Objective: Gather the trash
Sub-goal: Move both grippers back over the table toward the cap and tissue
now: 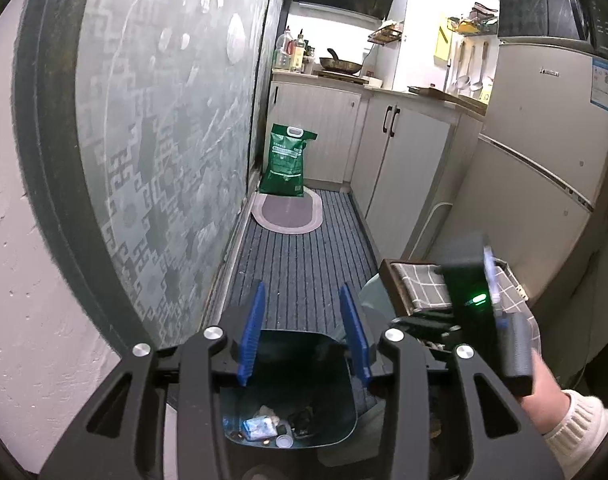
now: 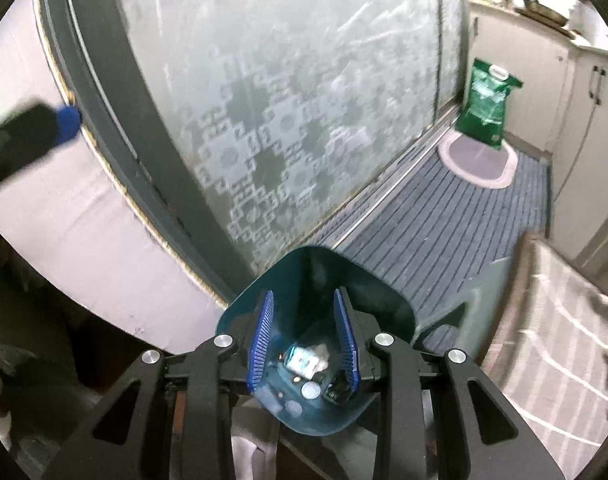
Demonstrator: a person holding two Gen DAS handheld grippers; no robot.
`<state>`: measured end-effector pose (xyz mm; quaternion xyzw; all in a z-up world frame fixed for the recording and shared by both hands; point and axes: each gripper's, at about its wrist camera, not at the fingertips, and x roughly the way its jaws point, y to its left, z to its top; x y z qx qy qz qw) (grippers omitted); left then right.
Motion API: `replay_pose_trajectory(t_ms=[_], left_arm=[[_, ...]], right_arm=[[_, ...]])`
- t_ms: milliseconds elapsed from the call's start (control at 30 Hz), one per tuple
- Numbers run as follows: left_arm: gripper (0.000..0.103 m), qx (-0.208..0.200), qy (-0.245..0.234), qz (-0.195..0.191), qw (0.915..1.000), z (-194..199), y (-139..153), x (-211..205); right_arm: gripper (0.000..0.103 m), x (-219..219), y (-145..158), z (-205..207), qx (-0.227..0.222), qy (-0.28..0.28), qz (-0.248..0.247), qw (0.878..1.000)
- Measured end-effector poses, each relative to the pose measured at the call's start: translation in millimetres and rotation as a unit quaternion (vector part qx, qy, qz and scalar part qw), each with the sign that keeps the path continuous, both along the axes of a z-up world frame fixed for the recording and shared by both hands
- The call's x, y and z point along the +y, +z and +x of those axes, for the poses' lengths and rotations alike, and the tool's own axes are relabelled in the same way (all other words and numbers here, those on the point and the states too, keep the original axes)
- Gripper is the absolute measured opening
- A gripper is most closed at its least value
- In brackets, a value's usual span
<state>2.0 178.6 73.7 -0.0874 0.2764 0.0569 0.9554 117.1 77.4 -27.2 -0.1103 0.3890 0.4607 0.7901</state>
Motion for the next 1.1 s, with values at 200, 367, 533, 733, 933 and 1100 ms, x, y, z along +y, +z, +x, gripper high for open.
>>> replay_pose_trajectory(t_ms=[200,367,533,733,933,1100], left_arm=[[0.042,0.000,-0.009,0.000,1.0000,17,0,-21],[0.044,0.006,-0.024,0.008,0.9997,36,-5,-43],[0.047,0.017,-0.035,0.011,0.9992,57,-13,-63],[0.048,0.029,-0.051,0.015,0.9982,78,-23,-88],[0.053,0.038,-0.066,0.022,0.9968,94,-31,-113],[0.054,0.047,-0.075,0.021,0.9959,106,-37,-128]], right_arm=[[0.031,-49,15,20,-0.015,-0.044,0.017,0.999],[0.032,-86,13,33,-0.023,-0.078,0.015,0.997],[0.032,-125,9,45,-0.029,-0.110,0.013,0.993],[0.049,-176,4,59,-0.043,-0.161,0.010,0.986],[0.056,-216,-9,74,-0.043,-0.203,-0.005,0.978],[0.056,-230,-22,81,-0.044,-0.214,-0.022,0.976]])
